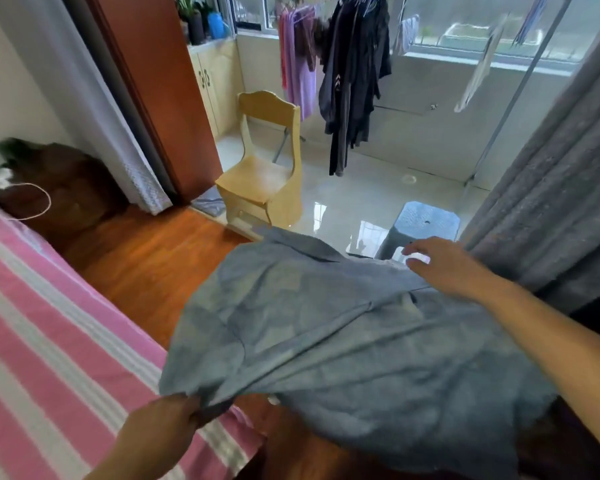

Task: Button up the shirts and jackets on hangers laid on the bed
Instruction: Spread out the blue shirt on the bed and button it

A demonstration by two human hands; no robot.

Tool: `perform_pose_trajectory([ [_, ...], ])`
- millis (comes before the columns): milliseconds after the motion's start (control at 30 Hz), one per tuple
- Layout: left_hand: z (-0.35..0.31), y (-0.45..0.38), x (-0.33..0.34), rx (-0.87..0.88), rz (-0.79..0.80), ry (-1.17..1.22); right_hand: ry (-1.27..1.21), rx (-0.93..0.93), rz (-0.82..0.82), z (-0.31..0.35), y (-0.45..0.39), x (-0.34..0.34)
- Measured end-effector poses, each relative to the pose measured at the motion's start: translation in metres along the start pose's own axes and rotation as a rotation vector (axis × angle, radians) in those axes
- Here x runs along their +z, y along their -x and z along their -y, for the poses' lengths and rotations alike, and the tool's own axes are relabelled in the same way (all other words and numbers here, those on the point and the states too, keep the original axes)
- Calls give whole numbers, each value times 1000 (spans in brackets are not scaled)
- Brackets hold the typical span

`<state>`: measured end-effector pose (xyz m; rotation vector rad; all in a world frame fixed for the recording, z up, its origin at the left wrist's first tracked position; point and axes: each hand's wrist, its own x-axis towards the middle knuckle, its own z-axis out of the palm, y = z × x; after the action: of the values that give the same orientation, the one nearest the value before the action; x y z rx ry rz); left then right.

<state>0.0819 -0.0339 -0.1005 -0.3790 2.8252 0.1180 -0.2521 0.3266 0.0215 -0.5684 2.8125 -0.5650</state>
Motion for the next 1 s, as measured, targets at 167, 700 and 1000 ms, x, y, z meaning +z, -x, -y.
perform_pose_trajectory([
  [167, -36, -44, -6, -99, 88, 264, 193, -26, 297, 18, -27, 30],
  [700, -57, -28, -109, -23, -405, 689, -112, -211, 49, 107, -108, 36],
  [1000, -92, -50, -213, 479, -591, 573, -479, -667, 265, 201, 63, -68],
])
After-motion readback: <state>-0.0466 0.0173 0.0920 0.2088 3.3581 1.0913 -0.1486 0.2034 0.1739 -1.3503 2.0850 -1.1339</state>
